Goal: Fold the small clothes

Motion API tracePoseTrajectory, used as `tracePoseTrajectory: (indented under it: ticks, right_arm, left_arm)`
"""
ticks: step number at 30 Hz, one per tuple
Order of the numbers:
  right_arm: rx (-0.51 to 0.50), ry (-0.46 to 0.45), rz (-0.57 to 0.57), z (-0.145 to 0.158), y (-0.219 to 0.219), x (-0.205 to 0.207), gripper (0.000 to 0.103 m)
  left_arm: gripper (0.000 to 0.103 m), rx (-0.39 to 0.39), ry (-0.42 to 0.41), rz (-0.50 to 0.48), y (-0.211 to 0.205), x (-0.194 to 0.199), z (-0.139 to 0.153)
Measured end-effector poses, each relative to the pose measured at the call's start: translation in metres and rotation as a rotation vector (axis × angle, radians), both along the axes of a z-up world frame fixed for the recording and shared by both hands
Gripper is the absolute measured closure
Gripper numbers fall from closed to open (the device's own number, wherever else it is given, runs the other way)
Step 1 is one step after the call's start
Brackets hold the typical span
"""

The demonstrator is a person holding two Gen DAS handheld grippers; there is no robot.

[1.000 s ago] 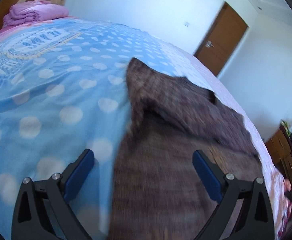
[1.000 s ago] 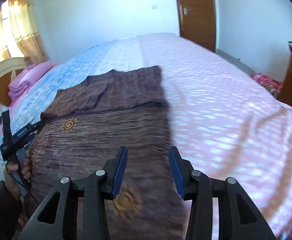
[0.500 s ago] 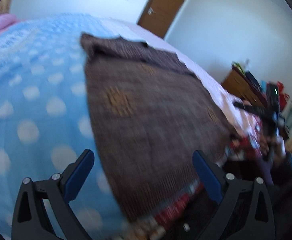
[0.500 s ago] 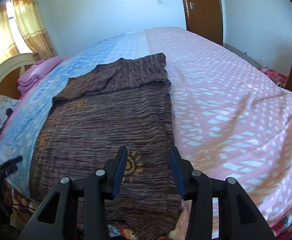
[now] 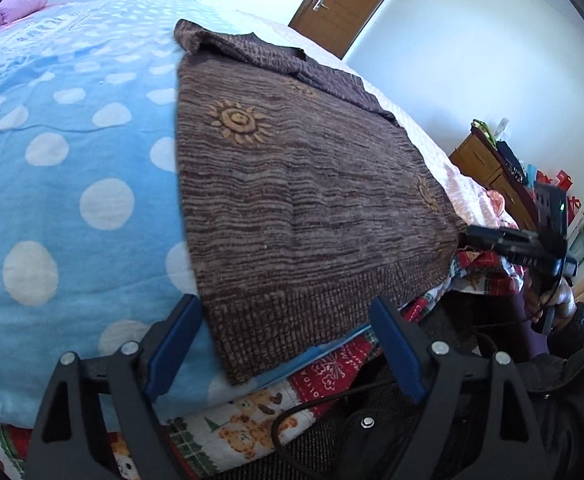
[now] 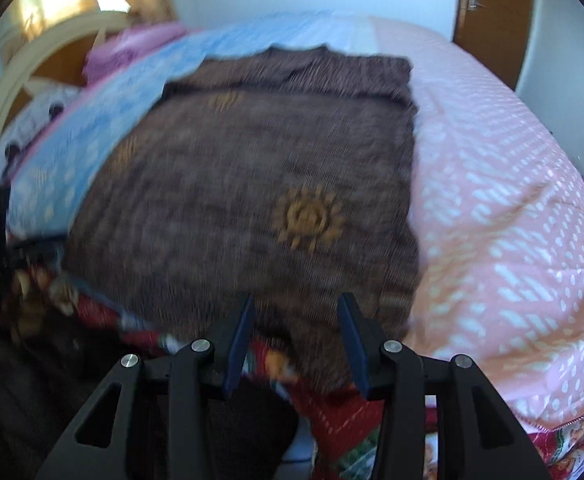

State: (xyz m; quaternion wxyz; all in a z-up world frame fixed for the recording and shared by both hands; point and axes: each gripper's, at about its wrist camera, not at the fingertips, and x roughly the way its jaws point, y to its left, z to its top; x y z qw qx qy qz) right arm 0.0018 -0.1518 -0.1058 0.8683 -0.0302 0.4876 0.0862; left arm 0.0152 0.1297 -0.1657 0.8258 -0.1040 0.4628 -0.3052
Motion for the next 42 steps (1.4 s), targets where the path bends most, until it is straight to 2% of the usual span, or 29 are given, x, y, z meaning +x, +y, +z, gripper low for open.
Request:
tracePoseTrajectory:
  ticks: [5,6,7,8,10,14,16,19,23,26,30,33,36,38,42]
  right_arm:
    - [-0.046,0.025,0.040,-0.015,0.009,0.006,0.059]
    - [-0.071,0.046,0.054,-0.017,0.011,0.007,0.059]
    - [-0.098,0.057,0.070,-0.019,0.014,0.008,0.075]
    - [-0.116,0.070,0.088,-0.019,0.017,0.007,0.100]
    - [-0.096,0.081,0.090,-0.014,0.014,0.007,0.100]
    - [-0.018,-0.006,0.039,0.020,-0.002,0.014,0.100]
    - [0.054,-0.064,0.003,0.042,-0.013,0.026,0.100]
    - [0.041,-0.131,-0.033,0.059,-0.018,0.055,0.100]
    - [0.028,-0.131,-0.067,0.054,-0.021,0.108,0.100]
    - [0.034,-0.114,-0.113,0.041,-0.029,0.143,0.100]
    - [0.051,-0.071,-0.209,0.016,-0.042,0.175,0.100]
    - [0.042,-0.044,-0.240,0.000,-0.047,0.188,0.100]
    - [0.041,-0.047,-0.236,0.000,-0.046,0.188,0.100]
    - [0.040,-0.044,-0.233,0.001,-0.045,0.186,0.100]
    - [0.054,-0.040,-0.229,-0.001,-0.046,0.181,0.100]
  left_arm:
    - [0.016,-0.017,0.006,0.013,0.003,0.000,-0.001]
    - [0.022,-0.005,0.003,0.022,0.003,0.000,-0.001]
    - [0.031,0.012,-0.002,0.028,0.004,0.000,0.000]
    - [0.035,0.028,-0.005,0.033,0.004,0.001,0.001]
    - [0.047,0.036,-0.004,0.036,0.006,0.005,0.003]
    - [0.048,0.024,-0.053,0.034,0.013,0.012,0.019]
    - [0.040,0.005,-0.080,0.054,0.020,0.018,0.030]
    - [0.033,0.002,-0.120,0.100,0.030,0.032,0.044]
    - [0.032,0.048,-0.172,0.094,0.034,0.042,0.057]
    - [0.026,0.069,-0.188,0.057,0.035,0.043,0.062]
    - [0.022,0.134,-0.199,-0.029,0.032,0.038,0.061]
    - [0.022,0.248,-0.206,-0.139,0.021,0.031,0.052]
    - [0.022,0.439,-0.311,-0.289,0.000,0.015,0.045]
    - [0.022,0.529,-0.395,-0.386,-0.009,0.006,0.040]
    - [0.022,0.680,-0.512,-0.512,-0.027,0.003,0.028]
